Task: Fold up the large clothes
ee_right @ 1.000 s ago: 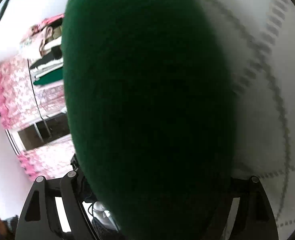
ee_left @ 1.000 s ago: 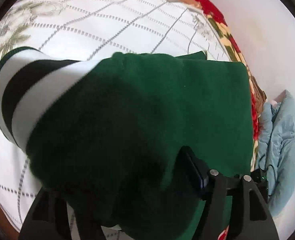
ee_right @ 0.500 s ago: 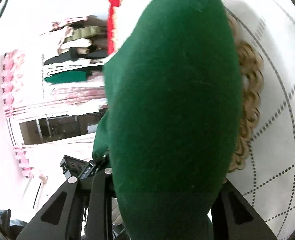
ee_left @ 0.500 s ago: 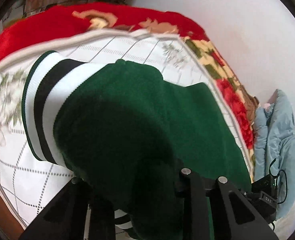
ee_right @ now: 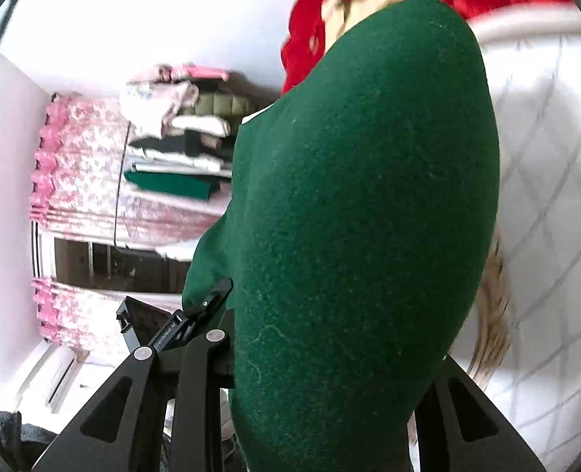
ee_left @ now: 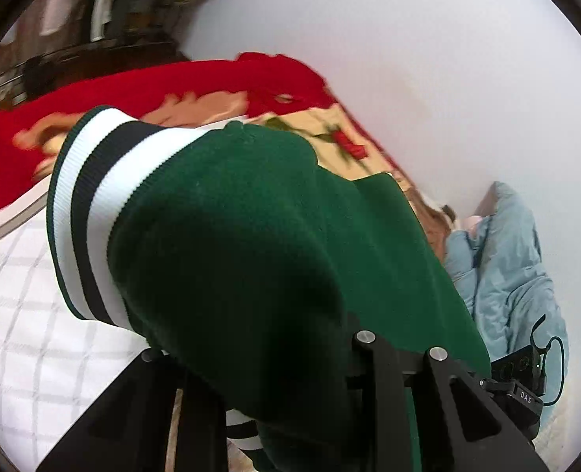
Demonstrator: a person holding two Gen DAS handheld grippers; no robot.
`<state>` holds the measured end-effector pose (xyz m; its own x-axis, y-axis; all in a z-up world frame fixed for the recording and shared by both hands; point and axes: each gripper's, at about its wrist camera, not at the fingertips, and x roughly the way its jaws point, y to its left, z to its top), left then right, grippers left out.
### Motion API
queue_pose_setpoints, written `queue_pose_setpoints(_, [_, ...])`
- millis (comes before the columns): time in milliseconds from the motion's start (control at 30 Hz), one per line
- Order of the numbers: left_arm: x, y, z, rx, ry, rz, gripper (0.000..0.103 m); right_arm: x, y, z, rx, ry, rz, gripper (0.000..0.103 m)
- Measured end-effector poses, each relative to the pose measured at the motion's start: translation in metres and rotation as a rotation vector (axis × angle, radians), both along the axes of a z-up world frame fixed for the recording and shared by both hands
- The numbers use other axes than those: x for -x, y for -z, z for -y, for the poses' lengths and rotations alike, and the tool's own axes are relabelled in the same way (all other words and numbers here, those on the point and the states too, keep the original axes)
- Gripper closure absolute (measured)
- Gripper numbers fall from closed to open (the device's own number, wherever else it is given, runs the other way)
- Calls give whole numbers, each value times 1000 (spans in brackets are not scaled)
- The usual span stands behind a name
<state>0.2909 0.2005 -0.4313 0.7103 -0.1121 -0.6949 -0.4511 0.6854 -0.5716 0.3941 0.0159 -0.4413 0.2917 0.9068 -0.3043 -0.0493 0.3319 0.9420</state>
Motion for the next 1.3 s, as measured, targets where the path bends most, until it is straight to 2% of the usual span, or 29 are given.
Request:
queue_pose_setpoints(133, [-82, 0, 14, -2, 67, 35, 81, -67, -24, 54, 8, 59, 31, 73])
queue_pose_setpoints(267, [-163, 21, 39, 14, 134, 45, 81, -122, -22, 111, 30, 116, 47, 73])
queue_pose_setpoints(367, [-212, 43, 62, 21, 189, 41, 81, -162, -8, 153, 38, 152, 39, 73])
queue_pose_setpoints(467, [-252, 67, 84, 19, 246, 21, 81, -192, 20, 194, 42, 172, 26, 73])
queue_pose_setpoints(567, [-276, 92, 103, 3, 300, -17, 81, -212, 65, 221, 32, 182, -12, 73])
queue_pose_setpoints(733, [-285, 127, 123, -39, 348, -89, 80, -215, 142, 236, 22, 152, -94, 73])
queue_pose_setpoints(800, [-281, 140, 123, -50, 361, -132, 77, -213, 157, 230, 23, 140, -126, 72])
queue_pose_setpoints(833, [-281, 144, 124, -60, 366, -151, 69, -207, 165, 225, 34, 136, -138, 67])
queue_pose_setpoints(867, [-277, 149, 124, -72, 367, -179, 68, -206, 171, 223, 57, 134, -164, 63])
queue_pose_setpoints(933, [-273, 153, 121, -67, 368, -192, 62, -207, 174, 220, 128, 139, -214, 41])
queue_pose_setpoints(967, [-271, 152, 122, -76, 372, -200, 60, -207, 172, 219, 165, 145, -233, 35])
queue_pose_setpoints(1067, [-267, 147, 124, -108, 390, -210, 54, -208, 161, 218, 251, 165, -258, 30])
queue_pose_setpoints(1100, [-266, 144, 124, -132, 394, -219, 47, -208, 154, 217, 293, 177, -271, 27])
queue_pose_setpoints(1133, [-266, 142, 124, -154, 395, -228, 40, -203, 155, 218, 350, 183, -278, 18])
queue_pose_setpoints(1167, [-264, 140, 124, -173, 396, -235, 34, -195, 157, 220, 426, 199, -284, 14])
queue_pose_setpoints(1200, [-261, 136, 125, -212, 399, -251, 21, -192, 153, 221, 483, 217, -287, 10])
queue_pose_setpoints(1233, [-263, 134, 123, -236, 400, -264, 14, -189, 146, 218, 575, 228, -290, 5])
queue_pose_setpoints(1300, [-257, 127, 126, -304, 402, -293, 13, -184, 130, 208, 709, 249, -294, 0])
